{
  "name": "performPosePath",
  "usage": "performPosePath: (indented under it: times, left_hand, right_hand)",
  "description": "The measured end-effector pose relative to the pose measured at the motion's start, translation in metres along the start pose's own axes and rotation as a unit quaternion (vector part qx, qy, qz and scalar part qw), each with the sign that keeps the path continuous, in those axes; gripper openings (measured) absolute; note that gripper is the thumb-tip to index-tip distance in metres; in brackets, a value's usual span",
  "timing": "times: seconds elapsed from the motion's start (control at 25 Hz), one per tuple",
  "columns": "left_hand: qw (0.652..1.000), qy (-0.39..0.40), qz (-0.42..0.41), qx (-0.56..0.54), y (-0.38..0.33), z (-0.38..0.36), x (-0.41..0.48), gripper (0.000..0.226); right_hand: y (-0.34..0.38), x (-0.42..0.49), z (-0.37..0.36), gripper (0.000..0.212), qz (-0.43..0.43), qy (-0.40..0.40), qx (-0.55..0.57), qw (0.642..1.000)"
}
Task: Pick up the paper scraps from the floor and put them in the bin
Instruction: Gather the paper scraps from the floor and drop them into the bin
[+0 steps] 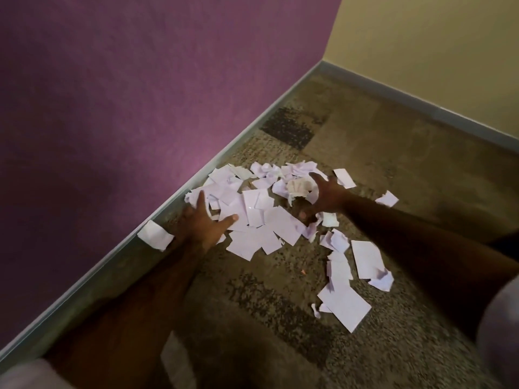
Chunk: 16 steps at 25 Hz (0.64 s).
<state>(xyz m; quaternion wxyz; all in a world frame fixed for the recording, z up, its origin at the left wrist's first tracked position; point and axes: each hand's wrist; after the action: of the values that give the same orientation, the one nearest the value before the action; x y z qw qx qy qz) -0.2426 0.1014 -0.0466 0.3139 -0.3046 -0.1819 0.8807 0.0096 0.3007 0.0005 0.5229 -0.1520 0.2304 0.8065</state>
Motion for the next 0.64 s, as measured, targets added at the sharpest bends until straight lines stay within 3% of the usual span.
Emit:
performPosePath:
  times: [0.2, 0.44, 0.56, 0.64]
  left_hand:
    - [0.995, 0.044, -0.071, 0.060, -0.018, -0.014, 0.004, 0.090]
    - [0.983, 0.086, -0.124, -0.105, -0.041, -0.040, -0.010, 0.052]
    - [0.975, 0.099, -0.081, -0.182, -0.057, -0.054, -0.022, 0.025]
    - [0.971, 0.083, -0.063, -0.215, -0.061, -0.061, -0.026, 0.027]
  right_hand:
    - [0.033, 0.020, -0.024, 0.143, 0.063, 0.054, -0.008, 0.997]
    - [0.069, 0.001, -0.057, 0.130, 0.152, 0.025, -0.007, 0.988]
    - [0.066, -0.012, -0.061, 0.101, 0.177, 0.032, 0.088, 0.980]
    - [0.055, -0.019, -0.060, 0.070, 0.158, 0.004, 0.167, 0.973]
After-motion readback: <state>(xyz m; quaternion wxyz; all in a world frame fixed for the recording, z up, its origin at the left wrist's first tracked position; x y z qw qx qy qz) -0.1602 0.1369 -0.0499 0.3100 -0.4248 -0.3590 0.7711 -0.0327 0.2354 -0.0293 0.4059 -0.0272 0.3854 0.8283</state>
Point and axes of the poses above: each hand's wrist, its own x-axis towards the middle knuckle, its own z-axis out of the back of the hand, y = z × x, and after that the axes turned 2 degrees about z, right-handed
